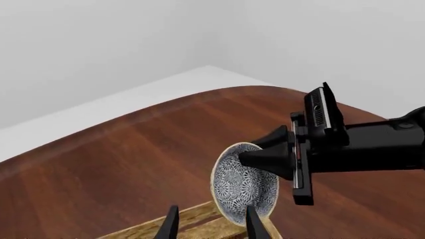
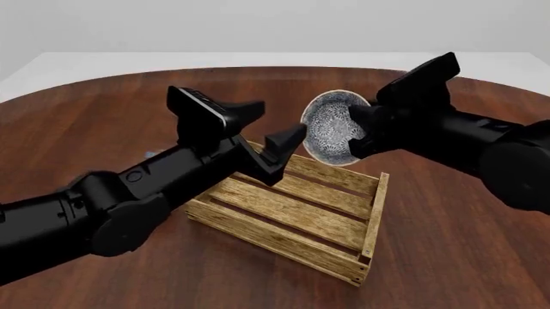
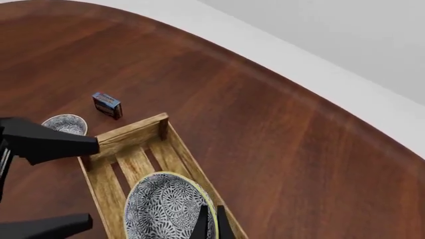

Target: Stack the right bowl on the left bowl and place them in the tray.

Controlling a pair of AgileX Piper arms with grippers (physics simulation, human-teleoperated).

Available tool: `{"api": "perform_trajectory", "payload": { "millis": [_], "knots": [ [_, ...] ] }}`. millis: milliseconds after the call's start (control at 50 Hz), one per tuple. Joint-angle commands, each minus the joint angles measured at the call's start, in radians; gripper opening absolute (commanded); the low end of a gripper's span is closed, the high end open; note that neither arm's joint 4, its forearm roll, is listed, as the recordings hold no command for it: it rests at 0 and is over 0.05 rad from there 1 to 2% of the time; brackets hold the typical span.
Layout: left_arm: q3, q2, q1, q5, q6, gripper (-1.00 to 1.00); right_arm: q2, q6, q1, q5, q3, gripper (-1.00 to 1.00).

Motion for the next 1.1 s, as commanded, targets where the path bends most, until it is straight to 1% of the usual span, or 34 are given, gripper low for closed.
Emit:
{"api": "perform_trajectory", "payload": {
  "millis": [20,300,720,860,1100],
  "knots": [
    [-0.004,0.021,-0.004,-0.008,-0.006,1.0,-0.036,-0.002,0.021,0.004,0.018,-1.0],
    [-0.015,0.056,-0.009,-0.018,-0.023,1.0,-0.065,-0.012,0.046,0.012,0.036,-1.0],
    [-0.023,0.104,-0.01,-0.037,-0.03,1.0,-0.107,-0.03,0.08,0.023,0.058,-1.0],
    [-0.026,0.116,-0.01,-0.041,-0.032,1.0,-0.114,-0.026,0.093,0.027,0.061,-1.0],
    [-0.042,0.154,-0.009,-0.05,-0.039,1.0,-0.152,-0.045,0.116,0.044,0.073,-1.0]
  ]
}}
